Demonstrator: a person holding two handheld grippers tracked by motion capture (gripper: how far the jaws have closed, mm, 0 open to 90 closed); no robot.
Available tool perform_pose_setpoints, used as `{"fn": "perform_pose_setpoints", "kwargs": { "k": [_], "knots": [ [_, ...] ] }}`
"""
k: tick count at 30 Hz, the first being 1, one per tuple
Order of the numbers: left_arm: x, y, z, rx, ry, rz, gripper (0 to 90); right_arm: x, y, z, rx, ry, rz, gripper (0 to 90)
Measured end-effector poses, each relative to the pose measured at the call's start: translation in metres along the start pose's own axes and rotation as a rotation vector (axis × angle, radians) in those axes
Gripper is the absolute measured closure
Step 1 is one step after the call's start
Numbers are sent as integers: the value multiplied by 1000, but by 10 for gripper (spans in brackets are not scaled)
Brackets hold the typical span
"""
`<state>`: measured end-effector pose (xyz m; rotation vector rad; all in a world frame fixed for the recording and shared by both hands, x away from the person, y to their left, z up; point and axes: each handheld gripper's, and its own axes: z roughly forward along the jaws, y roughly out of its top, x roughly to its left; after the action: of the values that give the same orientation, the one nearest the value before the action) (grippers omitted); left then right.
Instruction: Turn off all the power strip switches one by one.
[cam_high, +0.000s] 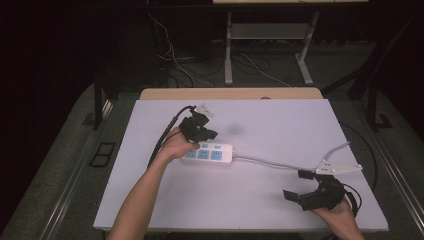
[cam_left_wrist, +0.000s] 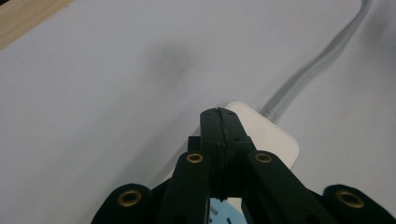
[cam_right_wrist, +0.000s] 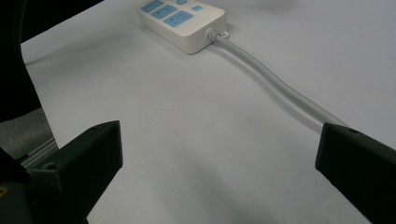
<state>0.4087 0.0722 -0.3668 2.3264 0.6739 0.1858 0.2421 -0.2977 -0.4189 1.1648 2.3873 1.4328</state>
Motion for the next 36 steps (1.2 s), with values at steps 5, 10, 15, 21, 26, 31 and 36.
{"fn": "perform_pose_setpoints", "kwargs": {
  "k": [5, 10, 15, 21, 26, 31, 36],
  "knots": [
    [-4, 4, 5, -2, -5, 5, 891, -1, 0, 0, -1, 0, 1, 5],
    [-5, 3, 11, 10, -13, 7, 891, 0, 0, 0, 2, 0, 0, 5],
    [-5, 1, 18, 16, -19, 5, 891, 0, 0, 0, 4, 0, 0, 5],
    [-5, -2, 27, 34, -25, 3, 891, 0, 0, 1, 8, 3, -1, 5],
    [-3, -5, 33, 49, -23, -6, 891, 0, 0, 1, 10, 3, -1, 5],
    [-1, -10, 37, 63, -19, -19, 891, 0, -1, 1, 11, 5, -1, 5],
    [-1, -12, 41, 89, -17, -9, 891, 0, -1, 1, 11, 5, -2, 5]
  ]
}}
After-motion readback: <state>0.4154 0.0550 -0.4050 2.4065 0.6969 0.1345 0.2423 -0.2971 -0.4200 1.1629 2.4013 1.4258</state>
